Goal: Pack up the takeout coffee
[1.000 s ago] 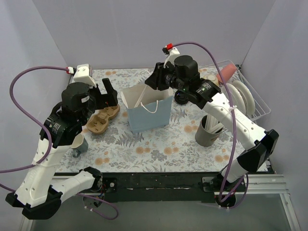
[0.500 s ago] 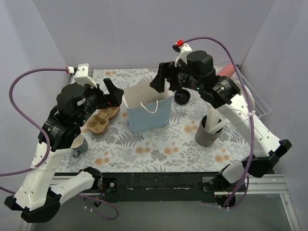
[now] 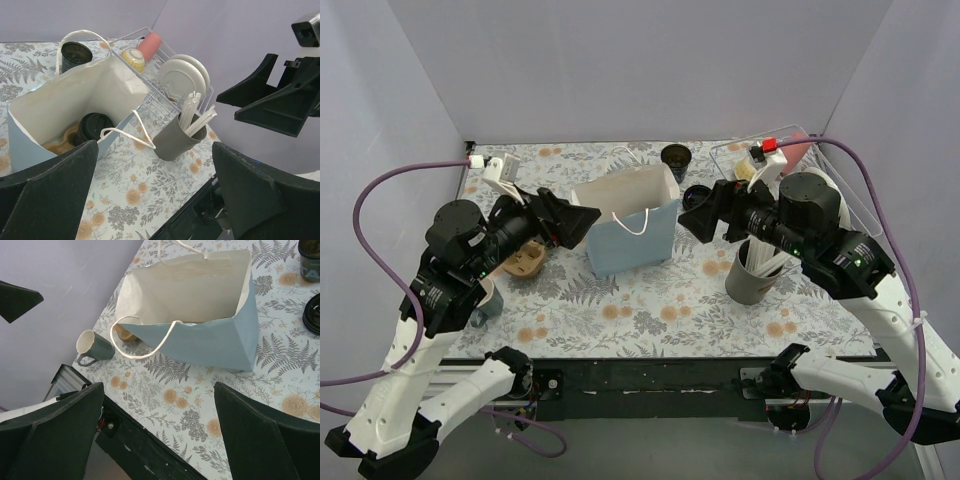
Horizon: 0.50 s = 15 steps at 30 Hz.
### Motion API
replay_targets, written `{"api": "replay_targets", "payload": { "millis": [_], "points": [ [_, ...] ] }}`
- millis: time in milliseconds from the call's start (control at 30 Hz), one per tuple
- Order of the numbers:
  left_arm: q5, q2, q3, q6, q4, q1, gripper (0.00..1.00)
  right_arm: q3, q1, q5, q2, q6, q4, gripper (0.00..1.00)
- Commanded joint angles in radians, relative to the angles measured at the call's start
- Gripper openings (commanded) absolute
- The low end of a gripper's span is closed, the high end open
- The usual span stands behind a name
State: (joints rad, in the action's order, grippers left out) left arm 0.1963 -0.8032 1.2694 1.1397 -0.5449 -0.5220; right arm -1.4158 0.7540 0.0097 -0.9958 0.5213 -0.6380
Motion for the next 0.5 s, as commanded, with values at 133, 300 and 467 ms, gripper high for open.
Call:
{"api": "replay_targets", "payload": {
  "millis": [133,300,467],
  "points": [
    [0.023,0.07,-0.059,0.031,0.056,-0.003,0.98,0.057,-0.001,0.088,0.063,0.039,0.135,0.99],
    [0.002,0.108,-0.094,0.038,0.046,-0.003,0.98,0.026,0.001,0.119,0.059,0.014,0.12,0.99],
    [0.002,0.108,-0.091,0.034,0.049,-0.003,0.98,0.021,0.001,0.121,0.06,0.011,0.124,0.98]
  ]
}}
